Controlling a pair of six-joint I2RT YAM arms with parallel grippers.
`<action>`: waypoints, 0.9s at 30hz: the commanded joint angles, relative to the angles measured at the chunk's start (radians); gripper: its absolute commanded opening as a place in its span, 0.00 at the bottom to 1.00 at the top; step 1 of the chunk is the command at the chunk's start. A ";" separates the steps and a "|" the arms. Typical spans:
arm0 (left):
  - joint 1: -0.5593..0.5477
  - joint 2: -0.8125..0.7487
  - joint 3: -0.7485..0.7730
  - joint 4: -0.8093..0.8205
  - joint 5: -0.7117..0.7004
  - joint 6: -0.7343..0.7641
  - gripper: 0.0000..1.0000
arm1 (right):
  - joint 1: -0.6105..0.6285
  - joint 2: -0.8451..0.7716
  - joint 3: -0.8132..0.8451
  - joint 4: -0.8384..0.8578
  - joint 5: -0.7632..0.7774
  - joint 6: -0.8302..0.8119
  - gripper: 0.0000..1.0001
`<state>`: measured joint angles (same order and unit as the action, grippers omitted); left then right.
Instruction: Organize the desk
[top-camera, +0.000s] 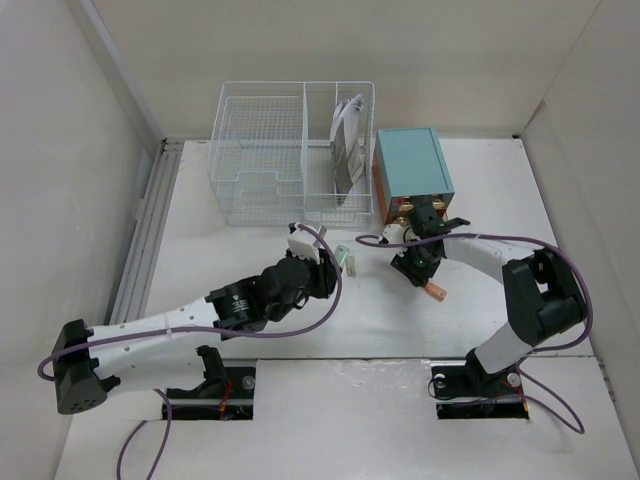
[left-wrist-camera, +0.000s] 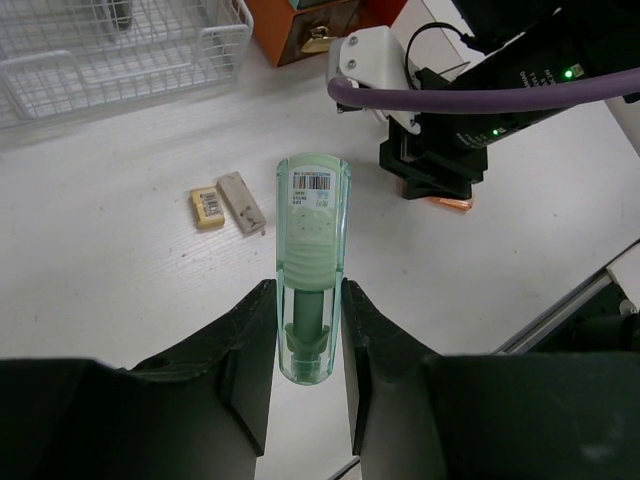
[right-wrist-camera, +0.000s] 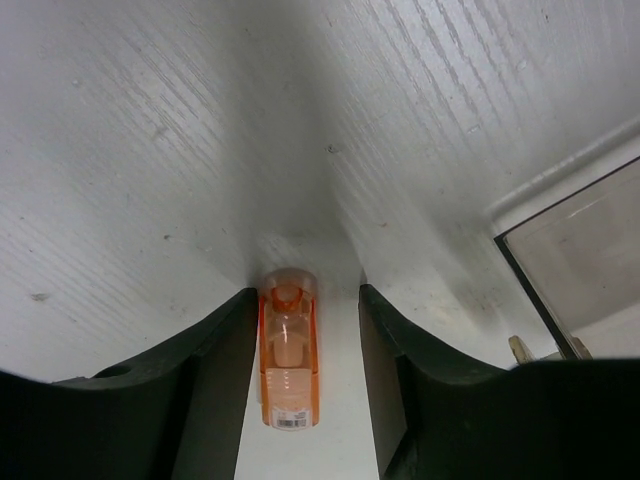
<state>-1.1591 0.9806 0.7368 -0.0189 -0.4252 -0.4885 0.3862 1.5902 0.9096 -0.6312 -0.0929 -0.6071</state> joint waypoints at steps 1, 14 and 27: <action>-0.005 -0.008 0.056 0.059 0.006 0.021 0.00 | -0.012 -0.024 -0.012 -0.048 0.027 -0.026 0.51; -0.005 0.047 0.110 0.059 -0.003 0.068 0.00 | -0.043 -0.035 -0.054 -0.085 0.032 -0.098 0.22; 0.038 0.205 0.279 0.185 -0.044 0.162 0.00 | -0.130 -0.269 0.142 -0.235 -0.249 -0.135 0.08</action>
<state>-1.1263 1.2034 0.9600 0.0864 -0.4431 -0.3595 0.2745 1.3869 0.9543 -0.8143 -0.2234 -0.7216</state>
